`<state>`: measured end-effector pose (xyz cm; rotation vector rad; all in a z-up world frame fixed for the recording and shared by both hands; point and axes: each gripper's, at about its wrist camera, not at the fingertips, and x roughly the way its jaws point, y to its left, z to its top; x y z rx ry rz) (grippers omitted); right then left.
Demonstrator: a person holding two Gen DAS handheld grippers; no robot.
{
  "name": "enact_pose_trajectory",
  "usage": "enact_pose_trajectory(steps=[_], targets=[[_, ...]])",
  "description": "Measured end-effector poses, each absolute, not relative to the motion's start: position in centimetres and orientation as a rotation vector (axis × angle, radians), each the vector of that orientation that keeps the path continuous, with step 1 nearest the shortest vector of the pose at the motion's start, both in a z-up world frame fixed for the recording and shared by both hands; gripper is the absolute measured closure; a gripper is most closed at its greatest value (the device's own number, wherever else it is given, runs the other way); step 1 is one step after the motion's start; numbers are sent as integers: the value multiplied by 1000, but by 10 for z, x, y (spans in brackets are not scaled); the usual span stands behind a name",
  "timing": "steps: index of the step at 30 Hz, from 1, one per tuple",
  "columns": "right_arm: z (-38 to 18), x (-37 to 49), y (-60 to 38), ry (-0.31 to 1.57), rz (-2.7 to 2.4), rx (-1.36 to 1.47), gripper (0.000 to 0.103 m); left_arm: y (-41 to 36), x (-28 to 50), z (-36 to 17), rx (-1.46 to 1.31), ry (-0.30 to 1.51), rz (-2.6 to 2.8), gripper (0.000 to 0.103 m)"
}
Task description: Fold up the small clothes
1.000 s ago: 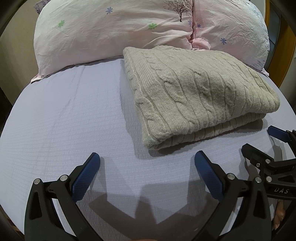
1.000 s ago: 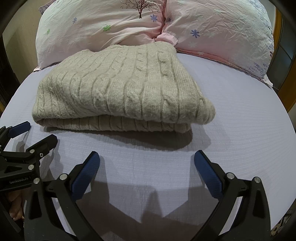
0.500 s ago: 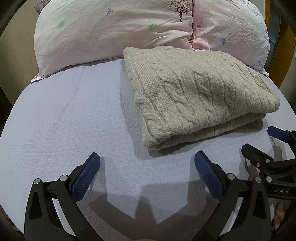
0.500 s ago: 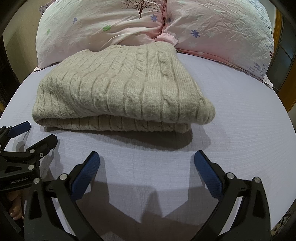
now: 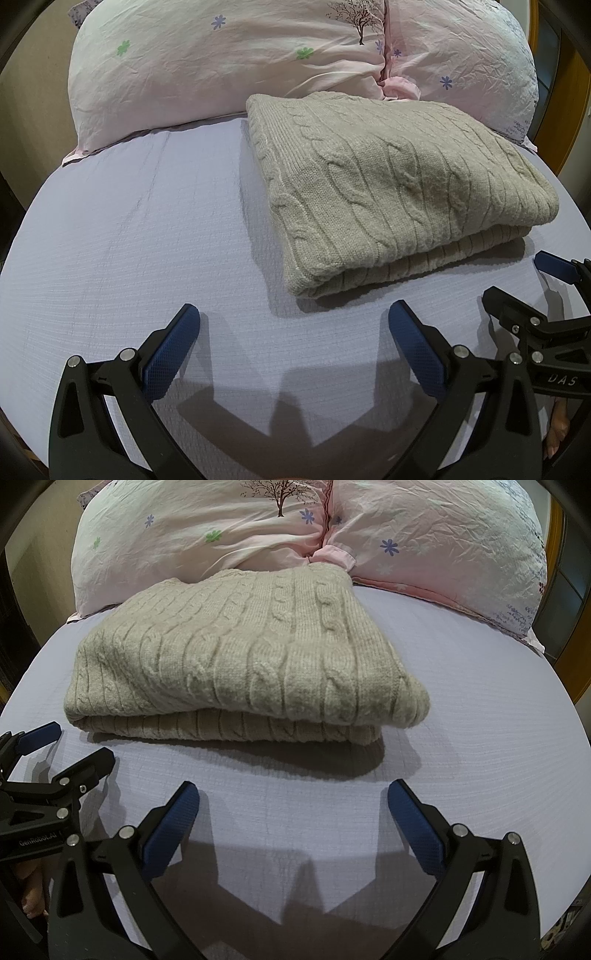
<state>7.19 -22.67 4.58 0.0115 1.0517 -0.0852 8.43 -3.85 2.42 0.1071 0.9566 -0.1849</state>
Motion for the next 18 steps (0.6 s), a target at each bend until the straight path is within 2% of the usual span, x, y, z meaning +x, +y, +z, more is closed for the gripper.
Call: enact_pose_trajectory(steps=[18], targets=[[46,72,-226,1052,-86,12,2,-39,85,24,106,956,-183,1]])
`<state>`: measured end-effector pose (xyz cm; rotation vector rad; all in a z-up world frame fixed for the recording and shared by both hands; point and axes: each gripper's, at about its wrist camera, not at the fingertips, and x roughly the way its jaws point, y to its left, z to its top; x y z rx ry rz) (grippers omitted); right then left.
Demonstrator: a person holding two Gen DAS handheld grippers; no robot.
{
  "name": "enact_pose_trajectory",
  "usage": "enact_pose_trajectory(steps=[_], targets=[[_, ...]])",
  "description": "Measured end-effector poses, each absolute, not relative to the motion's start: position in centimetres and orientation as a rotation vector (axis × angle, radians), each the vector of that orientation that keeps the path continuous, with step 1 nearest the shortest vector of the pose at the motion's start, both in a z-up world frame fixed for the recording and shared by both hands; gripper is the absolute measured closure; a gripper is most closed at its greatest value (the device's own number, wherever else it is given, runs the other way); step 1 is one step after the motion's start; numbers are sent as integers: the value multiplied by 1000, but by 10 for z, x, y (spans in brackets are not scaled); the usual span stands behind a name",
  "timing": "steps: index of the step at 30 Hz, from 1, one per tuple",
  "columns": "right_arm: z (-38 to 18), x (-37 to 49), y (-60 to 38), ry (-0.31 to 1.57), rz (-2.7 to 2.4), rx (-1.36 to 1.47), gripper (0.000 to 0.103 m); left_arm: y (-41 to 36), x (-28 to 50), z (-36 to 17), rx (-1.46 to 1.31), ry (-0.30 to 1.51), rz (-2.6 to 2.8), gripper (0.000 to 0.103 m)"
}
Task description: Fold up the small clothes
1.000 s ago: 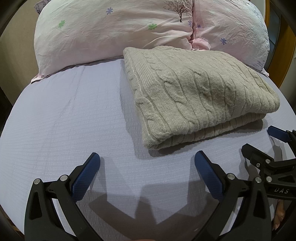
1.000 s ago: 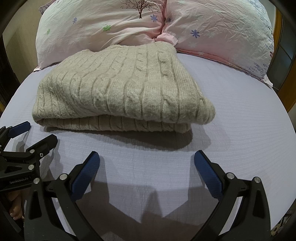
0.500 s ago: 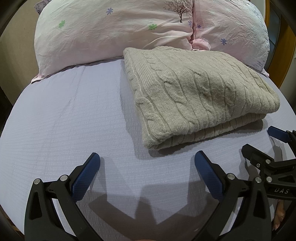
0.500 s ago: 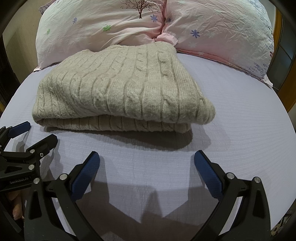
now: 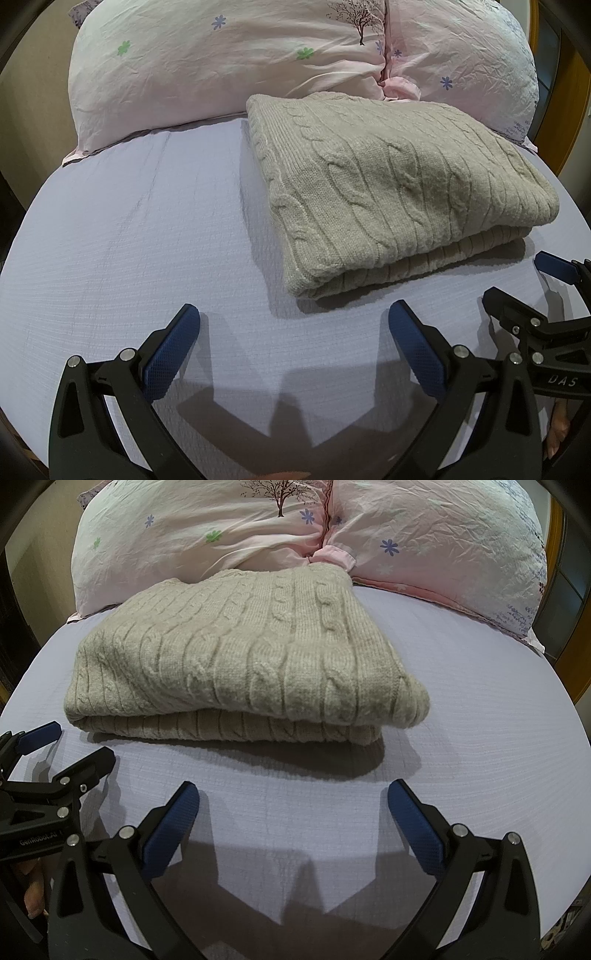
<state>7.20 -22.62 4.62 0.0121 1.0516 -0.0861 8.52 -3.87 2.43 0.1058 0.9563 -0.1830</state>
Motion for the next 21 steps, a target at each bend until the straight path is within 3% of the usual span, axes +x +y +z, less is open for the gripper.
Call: enact_pose_trajectory(steps=[21], targets=[[46,71,-226,1051,-86,12,2,-39,86,25,105,956,-181,1]])
